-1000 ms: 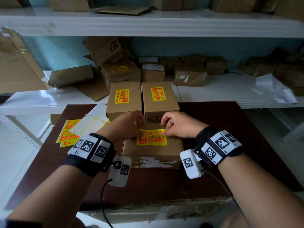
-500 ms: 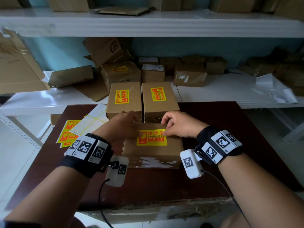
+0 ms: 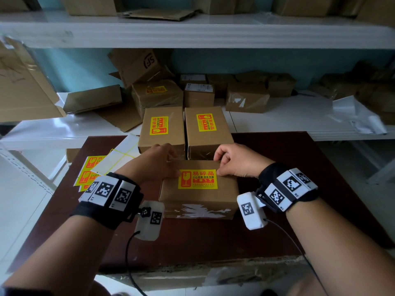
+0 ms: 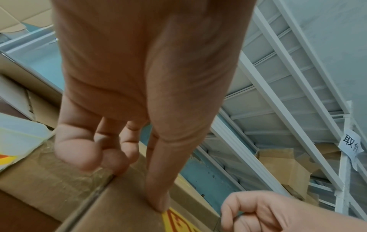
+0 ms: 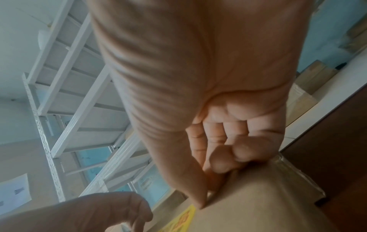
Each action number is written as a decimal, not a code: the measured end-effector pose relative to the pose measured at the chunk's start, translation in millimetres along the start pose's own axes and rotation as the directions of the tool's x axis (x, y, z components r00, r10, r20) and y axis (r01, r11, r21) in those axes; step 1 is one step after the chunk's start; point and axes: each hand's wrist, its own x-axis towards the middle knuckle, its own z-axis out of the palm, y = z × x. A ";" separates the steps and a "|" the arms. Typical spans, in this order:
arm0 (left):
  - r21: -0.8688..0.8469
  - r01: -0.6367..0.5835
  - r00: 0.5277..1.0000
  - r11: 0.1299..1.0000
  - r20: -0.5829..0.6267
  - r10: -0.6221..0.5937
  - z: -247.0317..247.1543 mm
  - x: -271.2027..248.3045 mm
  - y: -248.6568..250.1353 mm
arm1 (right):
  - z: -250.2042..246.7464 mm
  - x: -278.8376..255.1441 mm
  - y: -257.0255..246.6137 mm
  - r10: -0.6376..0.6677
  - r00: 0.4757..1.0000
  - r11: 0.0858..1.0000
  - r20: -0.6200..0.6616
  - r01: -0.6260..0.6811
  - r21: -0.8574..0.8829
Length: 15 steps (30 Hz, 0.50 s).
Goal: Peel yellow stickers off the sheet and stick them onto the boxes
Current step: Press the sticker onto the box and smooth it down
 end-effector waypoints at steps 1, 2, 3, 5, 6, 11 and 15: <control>-0.013 0.014 1.000 1.000 0.005 -0.014 -1.3 0.1 0.1 | -2.8 0.4 2.9 0.014 1.000 1.000 -0.019 -0.014 -0.007; -0.025 0.035 0.999 0.999 0.005 -0.035 -3.2 -0.6 0.4 | -6.2 0.8 6.4 0.029 0.998 0.999 -0.050 -0.030 -0.022; -0.026 0.068 0.998 0.997 0.013 -0.068 -5.6 -0.7 -0.3 | -9.8 1.2 10.1 0.047 0.995 0.998 -0.089 -0.051 -0.040; -0.004 0.149 0.988 0.989 0.049 -0.149 -11.0 -3.2 -3.1 | -15.3 0.5 16.2 0.098 0.979 0.993 -0.179 -0.108 -0.047; 0.019 0.182 0.980 0.983 0.074 -0.183 -12.9 -4.8 -5.4 | -16.5 -0.7 17.8 0.130 0.970 0.990 -0.206 -0.140 -0.034; 0.066 0.313 0.921 0.947 0.222 -0.320 -7.5 -7.6 -6.8 | -9.9 -3.9 22.6 0.291 0.951 0.957 -0.101 -0.289 0.027; -0.045 0.373 0.890 0.927 0.300 -0.343 -3.3 -16.1 4.0 | -1.8 -9.6 22.0 0.375 0.926 0.903 0.039 -0.374 0.212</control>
